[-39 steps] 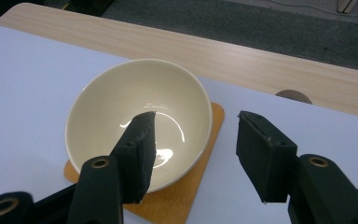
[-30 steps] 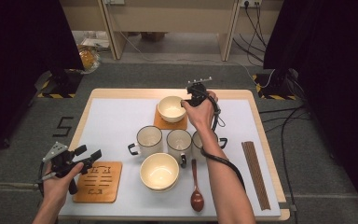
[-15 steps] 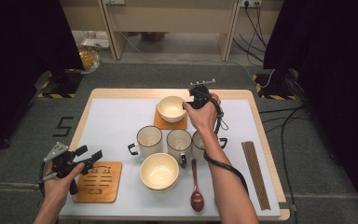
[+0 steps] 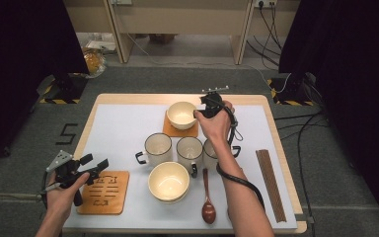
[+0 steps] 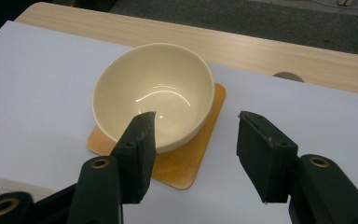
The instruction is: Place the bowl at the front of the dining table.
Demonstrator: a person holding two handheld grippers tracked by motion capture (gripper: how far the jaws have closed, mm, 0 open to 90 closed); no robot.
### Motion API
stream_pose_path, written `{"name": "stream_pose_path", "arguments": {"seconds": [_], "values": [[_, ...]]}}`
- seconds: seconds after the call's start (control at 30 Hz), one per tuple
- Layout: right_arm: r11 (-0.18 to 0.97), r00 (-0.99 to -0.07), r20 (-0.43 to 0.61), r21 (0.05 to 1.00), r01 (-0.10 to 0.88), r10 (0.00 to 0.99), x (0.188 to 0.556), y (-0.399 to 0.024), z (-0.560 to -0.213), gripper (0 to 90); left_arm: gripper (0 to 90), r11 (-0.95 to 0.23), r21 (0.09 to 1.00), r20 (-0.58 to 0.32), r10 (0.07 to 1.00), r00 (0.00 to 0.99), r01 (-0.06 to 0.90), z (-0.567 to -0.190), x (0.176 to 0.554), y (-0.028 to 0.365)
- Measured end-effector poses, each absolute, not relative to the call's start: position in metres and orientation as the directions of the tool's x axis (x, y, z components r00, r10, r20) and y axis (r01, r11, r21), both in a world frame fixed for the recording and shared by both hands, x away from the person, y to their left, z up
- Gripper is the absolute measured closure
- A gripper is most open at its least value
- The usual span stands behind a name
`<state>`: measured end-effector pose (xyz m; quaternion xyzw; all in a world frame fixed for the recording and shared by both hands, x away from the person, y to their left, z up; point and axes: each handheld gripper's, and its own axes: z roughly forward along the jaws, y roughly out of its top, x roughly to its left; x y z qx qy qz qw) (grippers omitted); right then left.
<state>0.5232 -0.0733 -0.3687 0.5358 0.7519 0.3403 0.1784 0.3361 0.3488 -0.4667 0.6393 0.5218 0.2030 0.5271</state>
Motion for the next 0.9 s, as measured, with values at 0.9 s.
{"name": "stream_pose_path", "arguments": {"seconds": [0.9], "values": [[0.188,-0.357,0.096,0.707,0.681,0.929,0.508,-0.080,-0.370,46.7,19.0,0.093,0.886,-0.286,0.881,0.377,0.455,-0.467,0.335,0.346]]}}
